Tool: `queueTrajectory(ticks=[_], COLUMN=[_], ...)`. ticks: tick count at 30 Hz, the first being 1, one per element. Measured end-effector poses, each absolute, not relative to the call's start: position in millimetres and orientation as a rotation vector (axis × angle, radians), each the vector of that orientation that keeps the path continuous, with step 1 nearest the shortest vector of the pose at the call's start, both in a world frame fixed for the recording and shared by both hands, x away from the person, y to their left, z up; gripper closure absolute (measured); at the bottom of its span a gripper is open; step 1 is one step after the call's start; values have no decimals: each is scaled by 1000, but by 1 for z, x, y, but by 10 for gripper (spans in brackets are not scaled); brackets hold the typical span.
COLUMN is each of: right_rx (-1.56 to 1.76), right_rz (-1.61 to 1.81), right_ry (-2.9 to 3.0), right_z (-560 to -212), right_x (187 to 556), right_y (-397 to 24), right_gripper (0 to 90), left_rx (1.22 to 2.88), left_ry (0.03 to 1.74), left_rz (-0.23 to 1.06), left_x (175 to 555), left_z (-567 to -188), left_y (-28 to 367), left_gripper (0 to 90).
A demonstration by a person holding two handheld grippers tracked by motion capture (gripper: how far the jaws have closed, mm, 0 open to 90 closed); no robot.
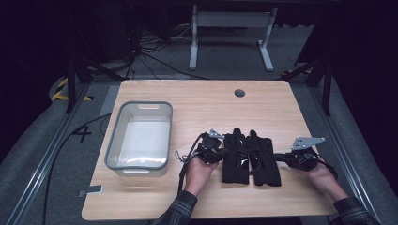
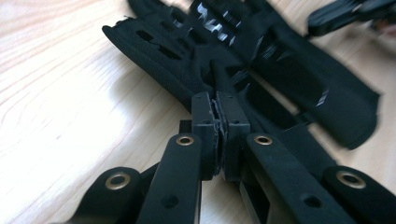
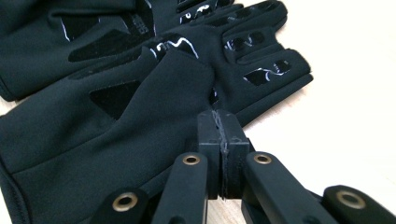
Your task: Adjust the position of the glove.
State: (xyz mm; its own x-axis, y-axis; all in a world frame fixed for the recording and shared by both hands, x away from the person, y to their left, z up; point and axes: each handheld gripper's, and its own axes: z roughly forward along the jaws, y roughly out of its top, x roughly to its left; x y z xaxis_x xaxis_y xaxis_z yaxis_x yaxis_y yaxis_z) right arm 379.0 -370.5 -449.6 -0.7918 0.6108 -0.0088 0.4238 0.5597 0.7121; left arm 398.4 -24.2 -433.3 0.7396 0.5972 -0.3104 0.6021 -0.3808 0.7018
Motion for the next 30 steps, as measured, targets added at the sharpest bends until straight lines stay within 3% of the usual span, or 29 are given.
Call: queueTrajectory(ticks=[30], right_rx=[834], right_rz=[1043], right_ry=[2575], right_z=[-453], right_x=[382], right_y=[-362], right_gripper=[899], left_rx=[1983], left_ry=[746], left_rz=[-105], left_x=[405], left_z=[-399], left_y=[-59], left_gripper=[879])
